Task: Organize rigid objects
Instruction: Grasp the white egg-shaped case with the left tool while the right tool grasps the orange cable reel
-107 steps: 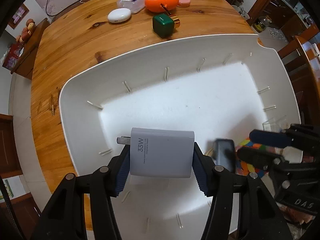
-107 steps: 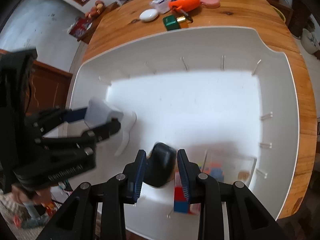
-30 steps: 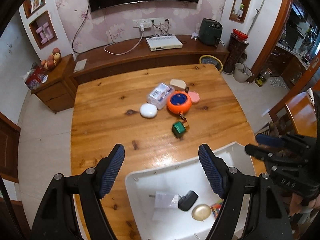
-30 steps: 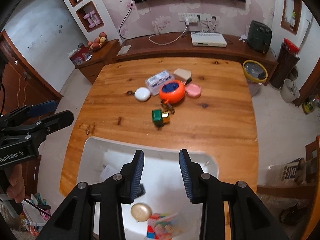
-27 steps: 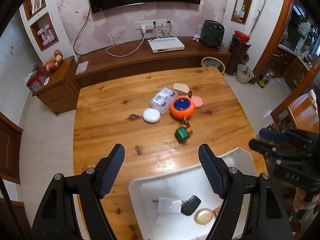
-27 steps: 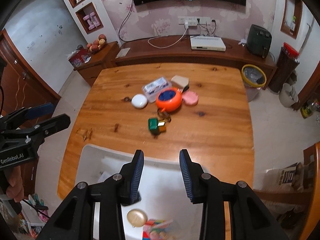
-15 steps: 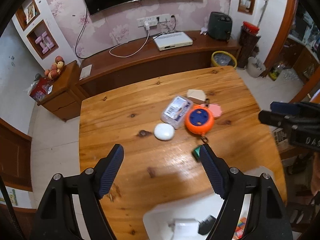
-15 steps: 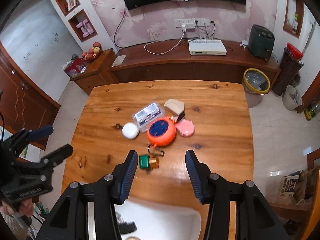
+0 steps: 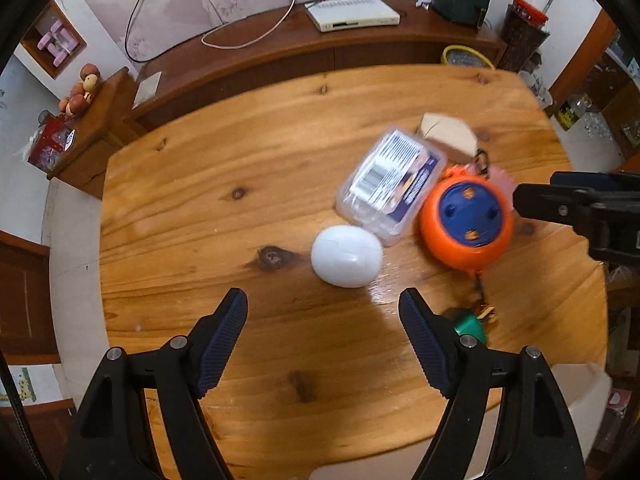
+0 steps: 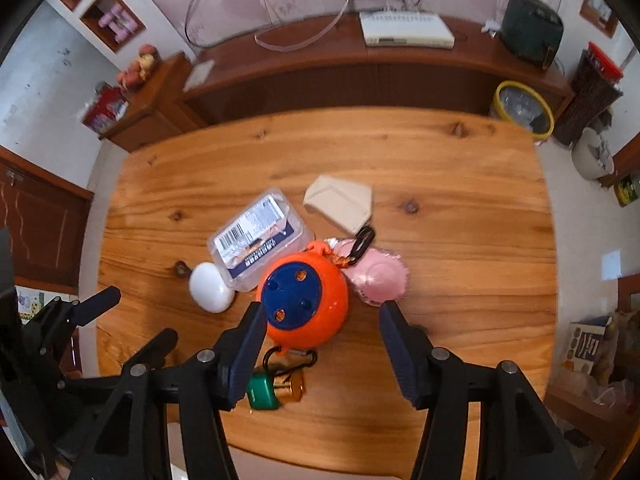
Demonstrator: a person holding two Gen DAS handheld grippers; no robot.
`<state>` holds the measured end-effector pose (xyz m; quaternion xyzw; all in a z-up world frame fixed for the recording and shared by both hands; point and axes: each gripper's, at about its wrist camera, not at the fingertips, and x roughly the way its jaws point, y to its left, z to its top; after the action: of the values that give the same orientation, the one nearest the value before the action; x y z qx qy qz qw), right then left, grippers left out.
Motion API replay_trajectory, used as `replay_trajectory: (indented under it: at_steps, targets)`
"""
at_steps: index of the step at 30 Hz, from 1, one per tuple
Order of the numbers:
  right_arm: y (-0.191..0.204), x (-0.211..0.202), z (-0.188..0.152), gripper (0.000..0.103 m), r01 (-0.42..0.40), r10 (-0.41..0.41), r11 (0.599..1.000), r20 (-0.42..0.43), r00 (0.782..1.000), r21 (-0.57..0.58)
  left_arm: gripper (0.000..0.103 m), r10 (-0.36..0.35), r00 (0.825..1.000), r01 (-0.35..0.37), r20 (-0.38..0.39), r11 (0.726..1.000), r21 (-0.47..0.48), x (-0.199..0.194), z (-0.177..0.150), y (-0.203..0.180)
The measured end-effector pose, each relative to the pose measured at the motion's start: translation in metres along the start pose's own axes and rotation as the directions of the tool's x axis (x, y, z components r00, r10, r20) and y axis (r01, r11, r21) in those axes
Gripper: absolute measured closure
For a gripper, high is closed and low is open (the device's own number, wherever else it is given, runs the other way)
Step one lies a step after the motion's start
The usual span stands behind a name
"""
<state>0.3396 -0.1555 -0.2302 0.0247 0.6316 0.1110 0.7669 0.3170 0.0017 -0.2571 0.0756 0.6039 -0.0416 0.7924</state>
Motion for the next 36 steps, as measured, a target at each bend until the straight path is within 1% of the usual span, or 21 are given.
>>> replay_trajectory:
  at_steps: [2, 6, 8, 10, 12, 14, 19, 24, 27, 29, 32, 36]
  targets:
    - [0.004, 0.016, 0.001, 0.044, 0.015, -0.015, 1.000, -0.027, 1.000, 0.002, 0.022, -0.006, 1.000, 0.006, -0.009, 1.000, 0.009, 0.009, -0.002, 0.000]
    - [0.014, 0.038, 0.002, 0.043, 0.011, -0.011, 1.000, -0.064, 0.998, 0.006, 0.022, -0.022, 1.000, 0.022, 0.008, 1.000, 0.014, 0.016, -0.006, 0.000]
    - [0.019, 0.044, 0.002, 0.035, 0.044, -0.044, 0.999, -0.066, 0.997, 0.002, 0.022, -0.031, 0.999, 0.031, 0.008, 1.000, -0.003, 0.019, -0.008, 0.003]
    - [0.024, 0.049, 0.002, 0.033, 0.077, -0.078, 0.997, -0.060, 0.995, -0.006, 0.022, -0.040, 0.999, 0.040, 0.005, 0.999, -0.021, 0.022, -0.009, 0.007]
    - [0.027, 0.054, 0.004, 0.032, 0.112, -0.112, 0.994, -0.062, 0.992, -0.012, 0.022, -0.045, 0.999, 0.045, 0.007, 0.999, -0.030, 0.024, -0.009, 0.009]
    - [0.029, 0.057, 0.005, 0.027, 0.129, -0.130, 0.992, -0.061, 0.990, -0.013, 0.022, -0.044, 0.999, 0.044, 0.007, 0.998, -0.034, 0.026, -0.009, 0.010]
    - [0.030, 0.067, 0.007, 0.022, 0.152, -0.152, 0.988, -0.079, 0.985, 0.002, 0.022, -0.055, 0.998, 0.055, 0.009, 0.998, -0.041, 0.030, -0.009, 0.011]
    - [0.026, 0.076, 0.007, 0.021, 0.163, -0.161, 0.987, -0.098, 0.982, 0.013, 0.022, -0.063, 0.998, 0.063, 0.008, 0.997, -0.050, 0.034, -0.007, 0.011]
    - [0.031, 0.077, 0.008, 0.020, 0.190, -0.190, 0.982, -0.084, 0.978, -0.009, 0.022, -0.064, 0.998, 0.064, 0.005, 0.997, -0.047, 0.038, -0.005, 0.009]
    - [0.034, 0.077, 0.006, 0.022, 0.209, -0.211, 0.977, -0.072, 0.975, -0.033, 0.022, -0.059, 0.998, 0.059, 0.002, 0.997, -0.043, 0.040, -0.004, 0.007]
    - [0.034, 0.077, 0.004, 0.022, 0.207, -0.209, 0.978, -0.068, 0.976, -0.035, 0.022, -0.054, 0.999, 0.054, 0.001, 0.998, -0.040, 0.044, 0.000, 0.005]
    - [0.024, 0.073, -0.002, 0.022, 0.202, -0.203, 0.979, -0.076, 0.976, -0.021, 0.022, -0.039, 0.999, 0.039, -0.005, 0.999, -0.034, 0.051, 0.006, 0.003]
